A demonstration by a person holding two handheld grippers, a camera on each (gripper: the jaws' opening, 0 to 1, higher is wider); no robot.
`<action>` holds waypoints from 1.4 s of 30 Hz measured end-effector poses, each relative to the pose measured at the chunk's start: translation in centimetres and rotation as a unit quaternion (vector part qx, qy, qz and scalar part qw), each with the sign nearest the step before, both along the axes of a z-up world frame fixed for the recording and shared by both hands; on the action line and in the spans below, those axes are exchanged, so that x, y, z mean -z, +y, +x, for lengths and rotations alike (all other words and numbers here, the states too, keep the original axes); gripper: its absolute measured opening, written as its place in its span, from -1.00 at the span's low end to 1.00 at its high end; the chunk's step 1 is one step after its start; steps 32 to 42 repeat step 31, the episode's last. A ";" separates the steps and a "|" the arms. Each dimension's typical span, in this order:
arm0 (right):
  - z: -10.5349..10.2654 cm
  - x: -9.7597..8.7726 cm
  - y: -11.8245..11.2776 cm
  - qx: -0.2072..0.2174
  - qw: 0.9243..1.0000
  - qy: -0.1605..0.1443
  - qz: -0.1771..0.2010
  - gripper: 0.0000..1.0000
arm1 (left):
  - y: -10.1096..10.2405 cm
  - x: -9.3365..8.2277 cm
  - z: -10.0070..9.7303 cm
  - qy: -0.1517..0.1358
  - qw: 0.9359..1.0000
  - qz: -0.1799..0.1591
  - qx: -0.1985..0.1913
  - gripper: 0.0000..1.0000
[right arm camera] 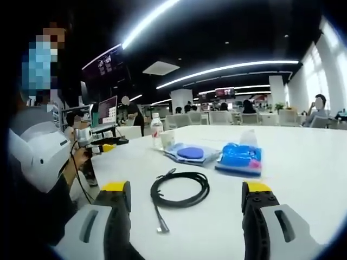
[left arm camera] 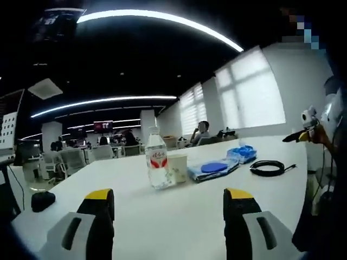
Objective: Arrange the tabletop items into an orderly group along one side of the table until the central work area is clear of visible clutter.
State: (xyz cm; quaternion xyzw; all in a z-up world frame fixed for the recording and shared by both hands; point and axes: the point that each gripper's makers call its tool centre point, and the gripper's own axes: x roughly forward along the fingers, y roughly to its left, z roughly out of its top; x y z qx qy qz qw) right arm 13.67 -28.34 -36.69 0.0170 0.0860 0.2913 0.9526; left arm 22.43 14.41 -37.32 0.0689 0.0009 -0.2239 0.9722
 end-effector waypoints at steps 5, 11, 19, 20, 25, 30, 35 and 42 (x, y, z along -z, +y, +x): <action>0.0 0.2 0.2 -0.007 1.000 0.002 0.000 0.62 | -0.5 0.1 -0.3 -0.002 1.000 0.007 0.002 0.64; 0.1 0.1 -0.1 -0.005 1.000 0.000 0.005 0.62 | -0.5 -0.5 -0.5 -0.010 1.000 -0.019 0.005 0.64; 0.3 0.4 -0.3 -0.005 1.000 0.002 0.008 0.61 | -0.1 -0.2 -0.7 -0.004 1.000 -0.028 -0.001 0.64; 0.3 0.4 -0.3 -0.005 1.000 0.002 0.009 0.61 | 0.0 -0.2 -0.7 -0.005 1.000 -0.031 -0.002 0.64; 0.5 0.4 -0.2 -0.009 1.000 0.002 0.009 0.61 | 0.4 -0.2 -0.8 -0.004 0.999 -0.035 -0.010 0.64; 0.7 0.6 -0.1 -0.017 1.000 0.006 0.004 0.61 | 0.4 -0.1 -0.8 -0.002 0.999 -0.031 -0.009 0.64; 0.7 0.7 -0.1 -0.018 1.000 0.008 0.004 0.61 | 0.4 -0.1 -0.7 -0.001 0.999 -0.030 -0.011 0.64; 0.7 0.7 -0.1 -0.018 1.000 0.008 0.004 0.61 | 0.4 -0.1 -0.7 -0.001 0.999 -0.030 -0.011 0.64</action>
